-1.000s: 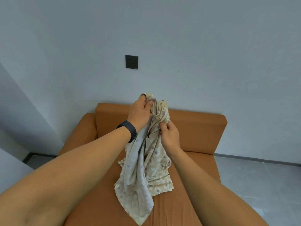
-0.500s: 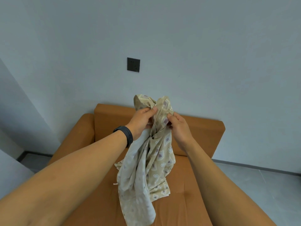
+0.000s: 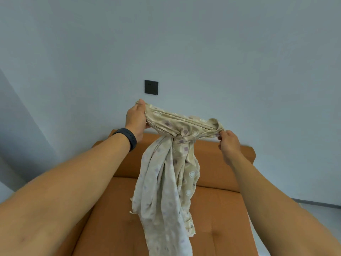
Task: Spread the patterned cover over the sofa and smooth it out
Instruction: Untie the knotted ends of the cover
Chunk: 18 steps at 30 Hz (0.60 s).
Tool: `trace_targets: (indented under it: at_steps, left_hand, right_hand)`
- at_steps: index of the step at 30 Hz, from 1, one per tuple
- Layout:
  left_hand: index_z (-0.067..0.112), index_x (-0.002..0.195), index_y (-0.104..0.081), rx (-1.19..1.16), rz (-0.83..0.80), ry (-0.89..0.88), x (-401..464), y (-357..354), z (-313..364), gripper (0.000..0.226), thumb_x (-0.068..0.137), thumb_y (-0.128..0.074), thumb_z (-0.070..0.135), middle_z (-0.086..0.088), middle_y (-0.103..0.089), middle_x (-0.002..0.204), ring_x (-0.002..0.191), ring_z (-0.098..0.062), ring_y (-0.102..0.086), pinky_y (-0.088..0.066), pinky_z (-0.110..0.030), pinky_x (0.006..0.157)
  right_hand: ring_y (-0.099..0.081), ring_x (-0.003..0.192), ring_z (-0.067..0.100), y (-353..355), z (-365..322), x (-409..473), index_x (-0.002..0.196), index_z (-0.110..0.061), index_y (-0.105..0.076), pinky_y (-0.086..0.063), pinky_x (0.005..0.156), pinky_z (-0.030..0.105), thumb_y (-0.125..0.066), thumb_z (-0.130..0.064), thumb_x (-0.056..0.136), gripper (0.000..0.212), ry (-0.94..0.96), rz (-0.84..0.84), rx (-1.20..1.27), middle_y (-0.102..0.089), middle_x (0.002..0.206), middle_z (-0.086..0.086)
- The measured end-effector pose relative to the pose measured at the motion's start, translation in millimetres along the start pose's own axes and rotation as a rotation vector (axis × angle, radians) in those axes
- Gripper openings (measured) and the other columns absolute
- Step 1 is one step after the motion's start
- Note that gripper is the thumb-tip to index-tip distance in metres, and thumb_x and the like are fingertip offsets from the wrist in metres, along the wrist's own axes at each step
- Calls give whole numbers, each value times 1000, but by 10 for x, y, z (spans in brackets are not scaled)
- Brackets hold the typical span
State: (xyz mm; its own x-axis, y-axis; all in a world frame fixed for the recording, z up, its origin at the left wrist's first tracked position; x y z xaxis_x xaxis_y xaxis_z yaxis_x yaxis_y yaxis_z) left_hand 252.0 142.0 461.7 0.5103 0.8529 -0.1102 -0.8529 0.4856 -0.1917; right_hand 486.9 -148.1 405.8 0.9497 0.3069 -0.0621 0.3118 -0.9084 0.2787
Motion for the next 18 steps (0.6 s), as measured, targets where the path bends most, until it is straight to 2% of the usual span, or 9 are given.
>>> trace_targets:
  at_steps: [3, 6, 9, 13, 15, 17, 18]
  left_hand:
    - [17, 114, -64, 183, 9, -64, -95, -72, 70, 56, 101, -37, 64, -9, -69, 115, 106, -29, -68, -58, -51, 95]
    - [22, 121, -63, 198, -98, -15, -247, -296, -44, 61, 95, -38, 71, -6, -69, 122, 112, -28, -67, -55, -51, 100]
    - [33, 96, -60, 298, -156, -50, -392, -394, -82, 38, 103, -37, 63, -13, -70, 113, 104, -31, -68, -57, -52, 96]
    - [23, 101, -63, 204, -112, 8, -395, -300, -191, 40, 105, -41, 56, -14, -66, 103, 98, -31, -69, -60, -54, 90]
    - [17, 107, -65, 112, -121, 48, -373, -332, -196, 47, 99, -47, 61, -17, -63, 103, 95, -35, -67, -60, -53, 88]
    - [10, 110, -62, 31, -142, 69, -367, -401, -174, 60, 88, -52, 64, -7, -57, 100, 88, -31, -56, -54, -49, 83]
    - [6, 110, -60, -8, -160, 78, -360, -452, -177, 63, 86, -53, 64, -5, -55, 101, 90, -28, -52, -48, -49, 78]
  right_hand:
    - [-49, 78, 26, -101, -99, 14, 87, -11, -54, -38, 71, 42, -41, -27, 106, 28, -1, 65, -56, -58, 89, 10]
    - [-59, 84, 29, -301, -169, -143, 96, -11, -54, -45, 71, 40, -41, -30, 106, 25, 6, 90, -49, -64, 93, 8]
    - [-66, 92, 27, -578, -86, -530, 106, -15, -55, -52, 77, 42, -53, -36, 101, 21, 6, 50, 7, -66, 105, 8]
    - [-61, 95, 23, -1032, 300, -1288, 106, -23, -49, -52, 80, 36, -68, -48, 91, 35, -29, -151, 29, -57, 109, 4]
    - [-61, 99, 20, -1202, 491, -1441, 107, -25, -46, -53, 82, 34, -73, -52, 85, 44, -86, -222, 16, -56, 115, 4]
    - [-61, 110, 14, -1361, 506, -1488, 119, -27, -45, -54, 94, 35, -75, -63, 81, 61, -113, -302, 98, -57, 125, 0]
    - [-59, 117, 12, -1427, 435, -1495, 130, -28, -43, -52, 102, 36, -75, -71, 76, 77, -87, -336, 151, -55, 131, -4]
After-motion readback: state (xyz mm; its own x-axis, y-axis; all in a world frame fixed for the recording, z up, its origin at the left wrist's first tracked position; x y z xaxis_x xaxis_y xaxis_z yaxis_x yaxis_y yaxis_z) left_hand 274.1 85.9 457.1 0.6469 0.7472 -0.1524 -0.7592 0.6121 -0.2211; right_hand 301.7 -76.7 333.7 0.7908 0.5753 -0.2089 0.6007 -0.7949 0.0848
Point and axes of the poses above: each hand's wrist, its own x-axis towards the middle knuckle, its own y-axis out of the back of the hand, z = x × y, the point moved 9 cm from there along x, towards the middle knuckle
